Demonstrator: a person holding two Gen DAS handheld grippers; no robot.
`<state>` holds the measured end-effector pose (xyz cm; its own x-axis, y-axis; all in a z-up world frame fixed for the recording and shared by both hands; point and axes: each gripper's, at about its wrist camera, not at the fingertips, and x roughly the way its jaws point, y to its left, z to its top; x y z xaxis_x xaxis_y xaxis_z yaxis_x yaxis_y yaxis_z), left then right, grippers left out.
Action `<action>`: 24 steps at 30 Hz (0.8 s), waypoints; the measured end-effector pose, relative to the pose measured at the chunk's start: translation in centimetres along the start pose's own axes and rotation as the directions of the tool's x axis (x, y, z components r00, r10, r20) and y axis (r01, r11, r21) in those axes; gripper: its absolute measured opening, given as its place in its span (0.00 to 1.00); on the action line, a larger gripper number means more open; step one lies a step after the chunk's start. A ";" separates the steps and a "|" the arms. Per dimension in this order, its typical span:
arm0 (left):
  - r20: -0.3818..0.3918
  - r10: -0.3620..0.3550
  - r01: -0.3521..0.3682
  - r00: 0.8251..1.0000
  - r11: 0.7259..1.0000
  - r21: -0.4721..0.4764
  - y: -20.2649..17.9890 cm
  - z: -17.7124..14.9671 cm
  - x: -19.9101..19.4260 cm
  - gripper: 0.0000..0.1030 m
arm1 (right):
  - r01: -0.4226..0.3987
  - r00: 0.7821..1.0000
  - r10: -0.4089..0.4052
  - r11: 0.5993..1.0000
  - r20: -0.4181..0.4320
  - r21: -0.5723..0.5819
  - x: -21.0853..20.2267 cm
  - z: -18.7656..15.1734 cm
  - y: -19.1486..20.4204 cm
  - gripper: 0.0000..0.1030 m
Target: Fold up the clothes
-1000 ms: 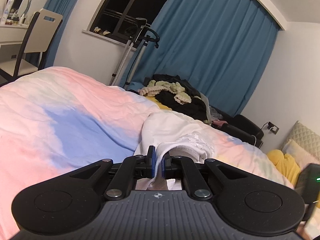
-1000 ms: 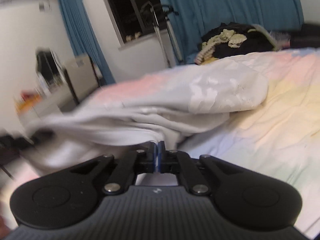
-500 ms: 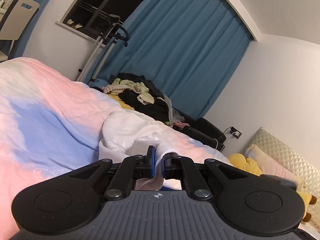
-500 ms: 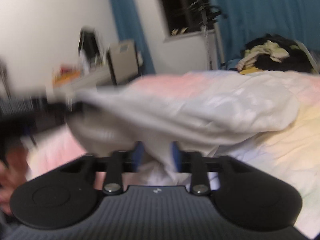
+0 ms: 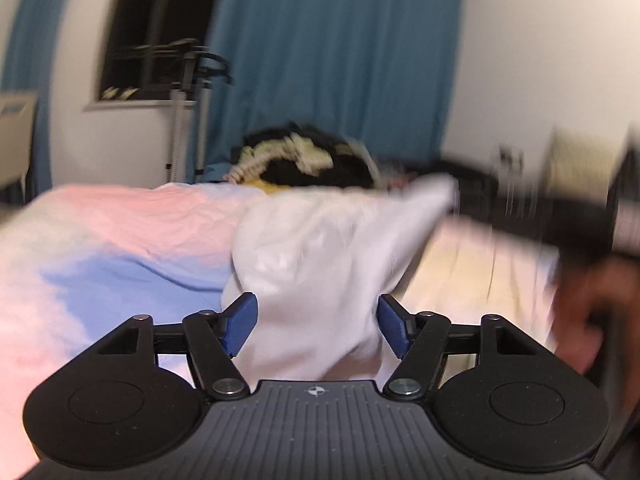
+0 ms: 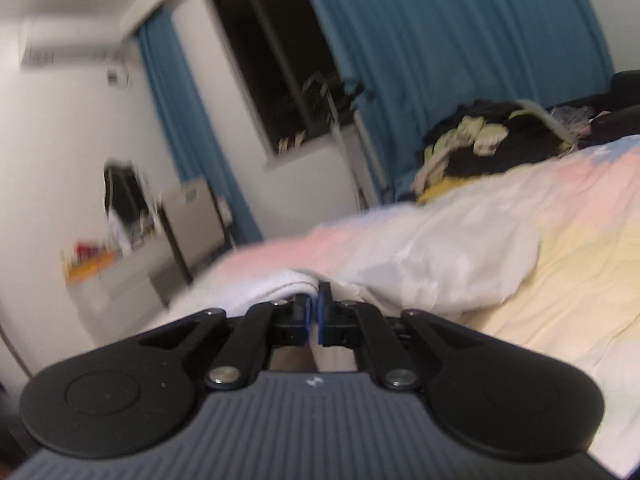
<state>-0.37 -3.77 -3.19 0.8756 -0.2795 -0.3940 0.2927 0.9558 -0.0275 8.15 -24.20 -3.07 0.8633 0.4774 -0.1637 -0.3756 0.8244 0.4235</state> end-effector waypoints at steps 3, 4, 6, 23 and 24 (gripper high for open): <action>-0.073 0.046 -0.037 0.996 0.992 0.121 -2.0 -1.1 1.8 0.62 | -0.001 0.999 0.001 1.000 0.054 0.007 -1.0 1.2 -0.7 0.04; -0.097 0.064 -0.050 0.993 0.989 0.140 -2.3 -1.4 2.3 0.44 | 0.004 0.997 -0.004 1.000 0.072 0.003 -1.3 1.6 -0.9 0.04; -0.111 0.075 -0.064 0.991 0.993 0.103 -1.7 -1.5 2.7 0.20 | 0.009 0.995 -0.009 1.000 0.099 0.004 -1.9 2.1 -1.5 0.04; -0.049 0.224 -0.228 0.973 0.967 -0.115 1.8 0.2 0.5 0.35 | -0.151 0.988 0.151 0.988 -0.024 -0.008 -2.0 4.3 -2.5 0.05; -0.051 0.224 -0.229 0.973 0.968 -0.102 1.6 0.1 0.5 0.49 | -0.153 0.988 0.153 0.988 -0.028 0.007 -1.9 4.3 -2.6 0.05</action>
<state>0.59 -2.40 -3.34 0.8980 -0.0529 -0.4368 0.0442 0.9986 -0.0300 8.90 -28.60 -0.07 0.7861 0.6060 -0.1217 -0.5006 0.7397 0.4497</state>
